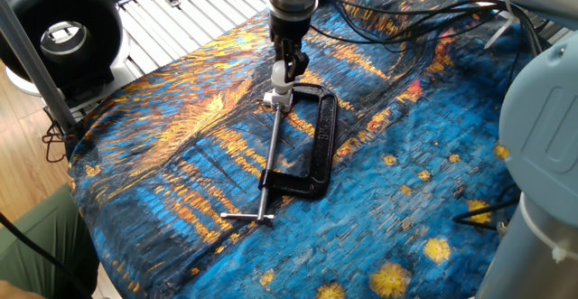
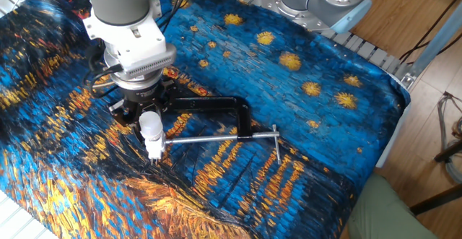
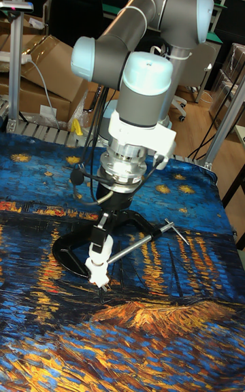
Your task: Install the light bulb by rotating it
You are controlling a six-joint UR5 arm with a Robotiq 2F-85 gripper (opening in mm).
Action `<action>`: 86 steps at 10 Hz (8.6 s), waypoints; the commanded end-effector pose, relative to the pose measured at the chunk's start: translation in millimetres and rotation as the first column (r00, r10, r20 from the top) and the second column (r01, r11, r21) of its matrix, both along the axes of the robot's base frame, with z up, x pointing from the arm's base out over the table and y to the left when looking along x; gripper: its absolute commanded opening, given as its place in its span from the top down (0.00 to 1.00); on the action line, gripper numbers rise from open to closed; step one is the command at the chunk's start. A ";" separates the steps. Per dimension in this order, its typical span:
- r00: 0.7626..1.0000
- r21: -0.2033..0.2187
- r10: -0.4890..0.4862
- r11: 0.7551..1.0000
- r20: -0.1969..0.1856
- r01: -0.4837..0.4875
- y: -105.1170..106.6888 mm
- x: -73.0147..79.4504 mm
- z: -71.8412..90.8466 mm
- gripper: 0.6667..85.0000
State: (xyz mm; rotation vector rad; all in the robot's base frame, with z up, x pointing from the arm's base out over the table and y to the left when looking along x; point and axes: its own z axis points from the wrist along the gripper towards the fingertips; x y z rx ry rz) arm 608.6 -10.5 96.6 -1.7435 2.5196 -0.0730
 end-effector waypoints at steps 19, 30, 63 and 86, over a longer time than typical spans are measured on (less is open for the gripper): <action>0.702 0.121 -0.697 0.691 -0.148 0.712 -0.4 0.0 -2.3 0.40; 0.934 -0.026 -0.344 0.939 -0.096 0.343 -3.4 -8.7 34.7 0.22; 0.977 -0.065 0.207 0.977 0.048 -0.203 -2.0 5.2 -0.3 0.35; 0.754 0.131 -0.652 0.743 -0.076 0.656 -19.4 3.8 -1.3 0.60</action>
